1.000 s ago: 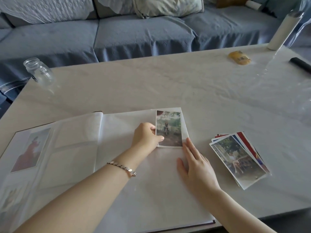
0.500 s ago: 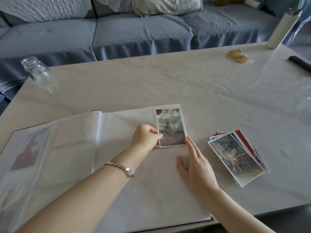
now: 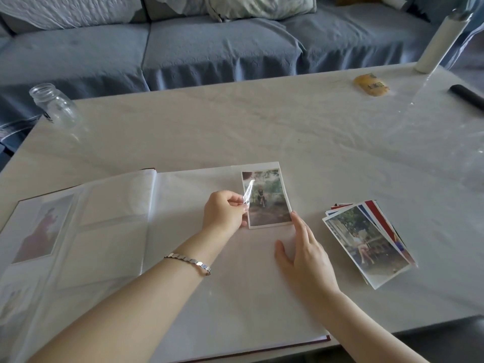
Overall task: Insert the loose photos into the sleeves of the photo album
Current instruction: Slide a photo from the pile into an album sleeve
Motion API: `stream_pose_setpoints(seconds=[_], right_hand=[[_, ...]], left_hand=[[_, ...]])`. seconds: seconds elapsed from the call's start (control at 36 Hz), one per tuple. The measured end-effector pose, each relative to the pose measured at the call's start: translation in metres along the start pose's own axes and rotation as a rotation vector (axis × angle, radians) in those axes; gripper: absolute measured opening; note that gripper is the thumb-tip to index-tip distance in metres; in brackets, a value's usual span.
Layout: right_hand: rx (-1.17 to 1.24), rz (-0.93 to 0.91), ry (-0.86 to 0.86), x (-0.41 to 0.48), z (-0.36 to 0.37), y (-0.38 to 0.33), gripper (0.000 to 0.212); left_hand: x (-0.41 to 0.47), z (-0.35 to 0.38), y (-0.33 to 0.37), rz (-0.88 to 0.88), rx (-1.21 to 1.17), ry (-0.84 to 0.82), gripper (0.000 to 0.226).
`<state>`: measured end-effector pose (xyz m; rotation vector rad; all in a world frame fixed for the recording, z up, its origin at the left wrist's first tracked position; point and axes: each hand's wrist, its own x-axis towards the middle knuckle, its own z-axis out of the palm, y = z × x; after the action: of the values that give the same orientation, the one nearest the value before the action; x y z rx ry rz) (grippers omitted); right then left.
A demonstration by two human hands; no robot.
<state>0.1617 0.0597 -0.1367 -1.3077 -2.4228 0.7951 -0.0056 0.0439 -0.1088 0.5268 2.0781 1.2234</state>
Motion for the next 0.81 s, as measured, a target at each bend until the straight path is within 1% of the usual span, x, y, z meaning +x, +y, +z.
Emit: stream_pose_setpoints(seconds=[0.22,0.28,0.31,0.33,0.36,0.44,0.5,0.53,0.58,0.64,0.67,0.72,0.81], right_hand=[[0.008,-0.015,0.004,-0.001,-0.002,0.000,0.059],[0.010,-0.025,-0.012,-0.002,-0.005,0.000,0.057],[0.003,-0.034,-0.023,-0.002,-0.006,0.000,0.056],[-0.010,-0.048,-0.030,-0.002,-0.008,0.001,0.055],[-0.026,-0.066,-0.025,-0.003,-0.010,0.003,0.052],[-0.085,-0.146,0.090,-0.004,-0.020,0.011,0.041],[-0.130,-0.149,0.156,-0.005,-0.032,0.020,0.037],[-0.181,-0.136,0.181,-0.006,-0.038,0.027,0.039],[-0.274,-0.081,0.162,-0.007,-0.050,0.040,0.046],[-0.332,0.036,0.072,-0.009,-0.064,0.050,0.051],[-0.348,0.089,0.018,-0.011,-0.070,0.053,0.052],[-0.402,0.144,-0.024,-0.013,-0.077,0.060,0.054],[-0.464,0.119,-0.036,-0.012,-0.081,0.065,0.043]], left_hand=[[0.001,0.002,-0.001,0.034,0.068,0.001,0.022],[0.001,0.002,-0.001,0.056,0.095,0.003,0.017],[0.000,0.002,-0.001,0.093,0.157,0.006,0.013],[0.000,0.002,0.000,0.141,0.252,0.014,0.018],[-0.002,0.003,-0.001,0.192,0.367,0.026,0.028],[-0.007,0.004,-0.003,0.409,0.611,0.069,0.049],[-0.005,0.004,-0.006,0.531,0.768,0.064,0.053],[-0.002,0.003,-0.008,0.557,0.847,0.026,0.053],[0.002,0.002,-0.011,0.561,0.992,-0.080,0.052],[0.003,0.000,-0.013,0.537,1.104,-0.118,0.050],[0.003,-0.001,-0.013,0.522,1.132,-0.111,0.048],[0.002,-0.004,-0.013,0.495,1.152,-0.083,0.045],[0.000,-0.008,-0.009,0.512,1.070,-0.033,0.037]])
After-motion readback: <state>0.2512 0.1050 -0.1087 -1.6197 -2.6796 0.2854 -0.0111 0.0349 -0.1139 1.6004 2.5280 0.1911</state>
